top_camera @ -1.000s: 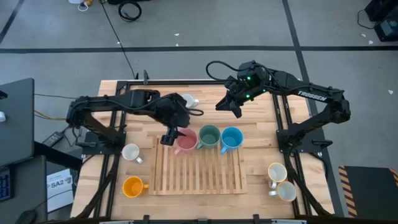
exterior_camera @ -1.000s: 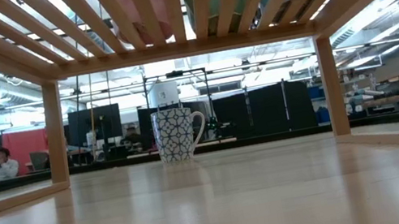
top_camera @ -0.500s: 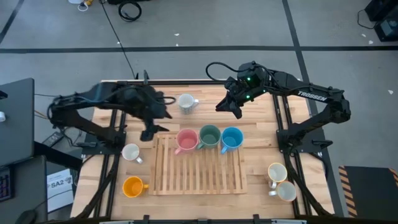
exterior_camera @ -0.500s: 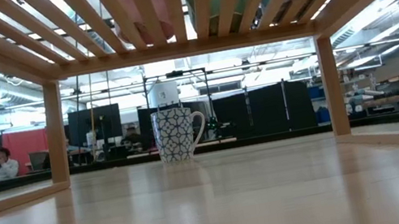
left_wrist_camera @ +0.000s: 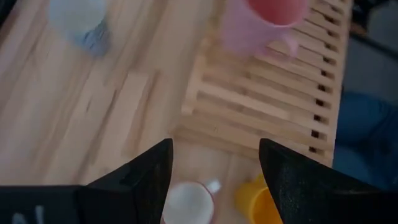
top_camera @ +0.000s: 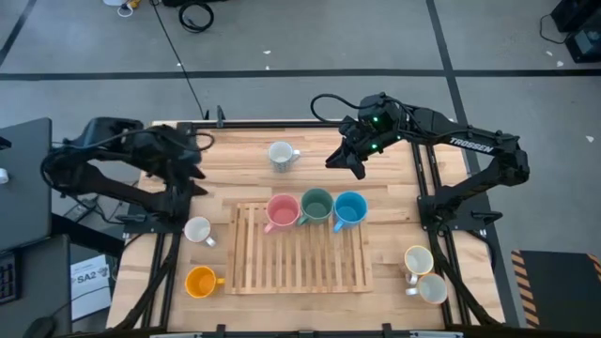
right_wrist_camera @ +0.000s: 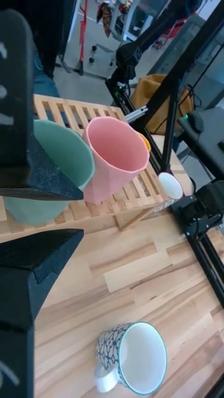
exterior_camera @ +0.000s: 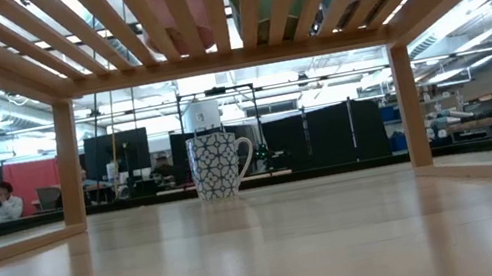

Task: Place coffee mugs
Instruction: Put the yellow mug on the shelf

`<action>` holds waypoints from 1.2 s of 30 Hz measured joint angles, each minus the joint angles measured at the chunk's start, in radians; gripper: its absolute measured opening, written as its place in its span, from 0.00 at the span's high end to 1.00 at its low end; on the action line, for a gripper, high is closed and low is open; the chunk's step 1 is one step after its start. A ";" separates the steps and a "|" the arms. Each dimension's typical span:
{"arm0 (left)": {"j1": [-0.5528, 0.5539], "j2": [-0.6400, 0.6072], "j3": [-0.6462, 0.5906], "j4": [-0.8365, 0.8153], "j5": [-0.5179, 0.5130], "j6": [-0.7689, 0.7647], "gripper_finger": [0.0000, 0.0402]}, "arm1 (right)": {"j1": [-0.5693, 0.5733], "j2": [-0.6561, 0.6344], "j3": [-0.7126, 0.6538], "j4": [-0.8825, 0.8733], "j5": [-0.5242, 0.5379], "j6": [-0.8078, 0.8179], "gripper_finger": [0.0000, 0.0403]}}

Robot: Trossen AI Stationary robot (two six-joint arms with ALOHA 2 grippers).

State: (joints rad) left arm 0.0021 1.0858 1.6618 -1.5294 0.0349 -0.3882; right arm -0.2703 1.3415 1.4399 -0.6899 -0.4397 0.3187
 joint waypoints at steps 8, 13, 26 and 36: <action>-0.059 -0.057 0.000 -0.041 -0.009 -0.365 0.39 | 0.000 0.000 0.000 0.000 0.000 0.000 0.78; -0.184 -0.047 0.000 -0.042 -0.056 -0.572 0.39 | 0.000 0.000 0.000 -0.001 0.000 0.000 0.78; -0.613 0.167 -0.001 -0.041 -0.121 -0.989 0.39 | 0.000 0.000 0.000 -0.003 0.000 -0.020 0.78; -0.939 0.298 -0.001 -0.041 -0.203 -1.465 0.39 | 0.000 0.000 0.000 -0.003 0.000 -0.038 0.78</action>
State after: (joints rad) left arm -0.9372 1.3835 1.6608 -1.5707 -0.1679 -1.8532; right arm -0.2703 1.3415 1.4402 -0.6930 -0.4397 0.2802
